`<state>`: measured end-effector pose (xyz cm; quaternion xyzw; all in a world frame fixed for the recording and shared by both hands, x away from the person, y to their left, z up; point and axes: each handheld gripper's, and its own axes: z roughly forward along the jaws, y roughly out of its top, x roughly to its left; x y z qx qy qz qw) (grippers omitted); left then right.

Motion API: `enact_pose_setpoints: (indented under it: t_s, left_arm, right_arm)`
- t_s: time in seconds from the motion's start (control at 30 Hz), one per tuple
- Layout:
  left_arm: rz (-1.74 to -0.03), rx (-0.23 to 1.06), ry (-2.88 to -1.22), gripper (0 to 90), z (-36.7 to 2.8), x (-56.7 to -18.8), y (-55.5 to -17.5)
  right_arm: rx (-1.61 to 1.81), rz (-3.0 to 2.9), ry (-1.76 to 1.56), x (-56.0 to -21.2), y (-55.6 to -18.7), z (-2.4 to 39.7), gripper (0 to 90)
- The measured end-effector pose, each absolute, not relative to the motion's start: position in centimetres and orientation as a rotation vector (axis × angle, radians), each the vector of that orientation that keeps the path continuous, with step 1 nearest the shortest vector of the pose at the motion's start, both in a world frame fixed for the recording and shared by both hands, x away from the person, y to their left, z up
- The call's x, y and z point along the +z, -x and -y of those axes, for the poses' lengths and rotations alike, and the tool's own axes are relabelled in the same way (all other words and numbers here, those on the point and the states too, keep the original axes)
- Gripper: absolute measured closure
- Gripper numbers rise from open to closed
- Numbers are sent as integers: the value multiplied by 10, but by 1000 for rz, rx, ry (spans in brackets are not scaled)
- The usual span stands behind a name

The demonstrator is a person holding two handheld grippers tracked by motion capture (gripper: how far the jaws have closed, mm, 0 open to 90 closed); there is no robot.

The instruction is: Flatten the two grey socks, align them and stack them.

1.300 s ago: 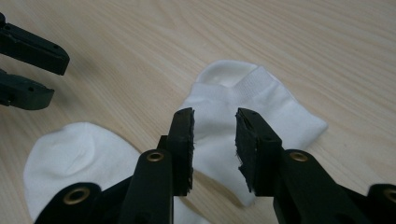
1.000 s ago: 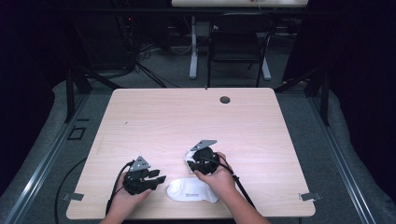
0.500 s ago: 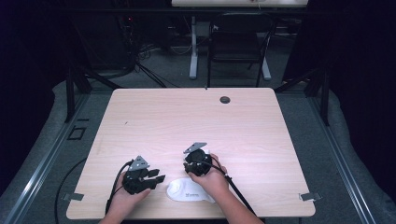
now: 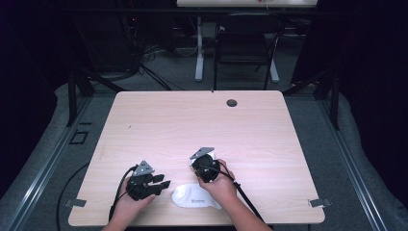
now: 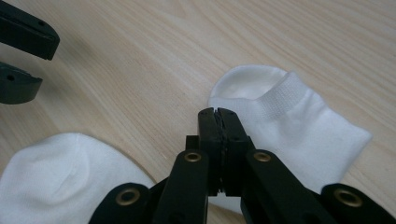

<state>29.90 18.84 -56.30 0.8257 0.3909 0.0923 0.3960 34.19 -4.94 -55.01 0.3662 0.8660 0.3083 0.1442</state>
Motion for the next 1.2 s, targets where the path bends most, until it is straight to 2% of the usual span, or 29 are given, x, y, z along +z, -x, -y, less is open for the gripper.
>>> enact_pose_setpoints:
  t_s: [0.77, 1.2]
  left_arm:
    - [-1001, 243, -2084, 599, -189, -563, -299]
    - [-1008, 250, -2083, 596, -188, -564, -301]
  right_arm:
    - [1083, -2357, -1129, -518, -336, 82, 900]
    - [1095, -2259, -1246, -523, -324, 135, 900]
